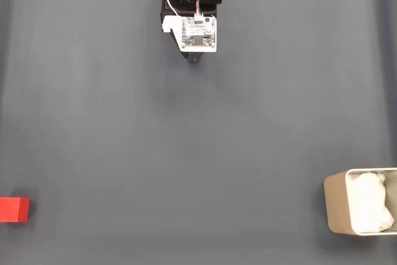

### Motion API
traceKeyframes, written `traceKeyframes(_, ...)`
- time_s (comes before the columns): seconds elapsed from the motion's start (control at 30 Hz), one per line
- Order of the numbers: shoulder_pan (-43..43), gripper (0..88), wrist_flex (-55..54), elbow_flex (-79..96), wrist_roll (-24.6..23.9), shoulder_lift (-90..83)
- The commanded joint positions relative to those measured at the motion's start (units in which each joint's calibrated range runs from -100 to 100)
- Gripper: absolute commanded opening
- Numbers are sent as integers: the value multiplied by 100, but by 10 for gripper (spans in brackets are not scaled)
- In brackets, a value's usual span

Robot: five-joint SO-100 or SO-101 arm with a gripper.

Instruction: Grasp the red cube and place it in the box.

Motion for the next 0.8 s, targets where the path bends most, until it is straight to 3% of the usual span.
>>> traceKeyframes(0.0, -9, 29, 128, 45, 5, 0)
traceKeyframes(0.77, -38, 27, 128, 45, 10, 0)
